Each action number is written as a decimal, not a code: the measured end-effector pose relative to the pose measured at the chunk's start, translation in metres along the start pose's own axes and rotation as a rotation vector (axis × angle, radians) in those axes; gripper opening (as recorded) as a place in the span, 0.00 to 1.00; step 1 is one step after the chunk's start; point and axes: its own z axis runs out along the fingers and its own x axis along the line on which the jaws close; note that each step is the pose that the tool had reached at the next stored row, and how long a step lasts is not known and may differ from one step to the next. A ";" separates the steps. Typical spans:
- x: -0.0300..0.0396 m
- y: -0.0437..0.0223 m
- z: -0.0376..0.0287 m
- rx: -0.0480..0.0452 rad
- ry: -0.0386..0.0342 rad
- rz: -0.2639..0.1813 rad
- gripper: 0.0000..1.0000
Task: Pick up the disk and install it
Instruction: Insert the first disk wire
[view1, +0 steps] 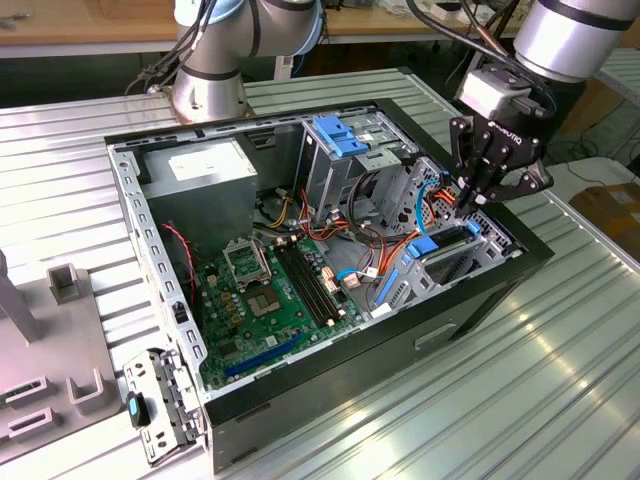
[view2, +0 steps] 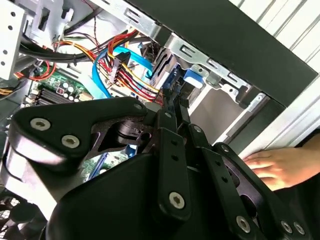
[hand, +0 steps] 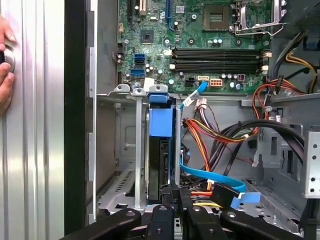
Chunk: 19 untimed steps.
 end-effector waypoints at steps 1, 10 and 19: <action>0.0043 0.0007 0.0006 0.0002 -0.0140 0.000 0.16; 0.0092 0.0011 0.0039 0.0007 -0.0474 0.001 0.16; 0.0091 0.0012 0.0055 0.0007 -0.0481 0.001 0.16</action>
